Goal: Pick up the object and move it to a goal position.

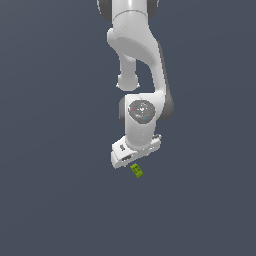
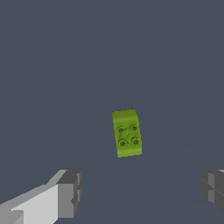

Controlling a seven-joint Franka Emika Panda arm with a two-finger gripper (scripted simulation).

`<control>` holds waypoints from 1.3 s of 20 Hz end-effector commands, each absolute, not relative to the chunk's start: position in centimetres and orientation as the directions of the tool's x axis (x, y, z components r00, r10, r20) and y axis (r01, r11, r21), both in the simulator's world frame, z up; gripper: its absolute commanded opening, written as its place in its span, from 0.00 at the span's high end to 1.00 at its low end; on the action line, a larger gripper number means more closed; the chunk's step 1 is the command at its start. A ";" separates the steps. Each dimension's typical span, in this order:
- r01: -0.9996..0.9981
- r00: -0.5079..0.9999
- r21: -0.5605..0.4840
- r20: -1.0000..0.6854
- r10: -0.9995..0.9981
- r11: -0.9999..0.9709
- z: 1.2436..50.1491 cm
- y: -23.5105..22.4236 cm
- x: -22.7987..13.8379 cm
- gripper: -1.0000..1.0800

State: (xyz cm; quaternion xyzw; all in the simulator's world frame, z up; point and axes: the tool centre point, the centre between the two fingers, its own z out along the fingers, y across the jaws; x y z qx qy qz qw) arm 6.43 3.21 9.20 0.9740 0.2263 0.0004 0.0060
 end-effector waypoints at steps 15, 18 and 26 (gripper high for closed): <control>0.559 0.829 0.000 -0.001 0.559 -0.829 6.1 3.9 7.9 0.04; 0.559 0.829 0.000 -0.001 0.559 -0.829 5.3 3.9 7.9 0.04; 0.562 0.827 0.000 0.000 0.562 -0.827 1.6 3.9 7.9 0.04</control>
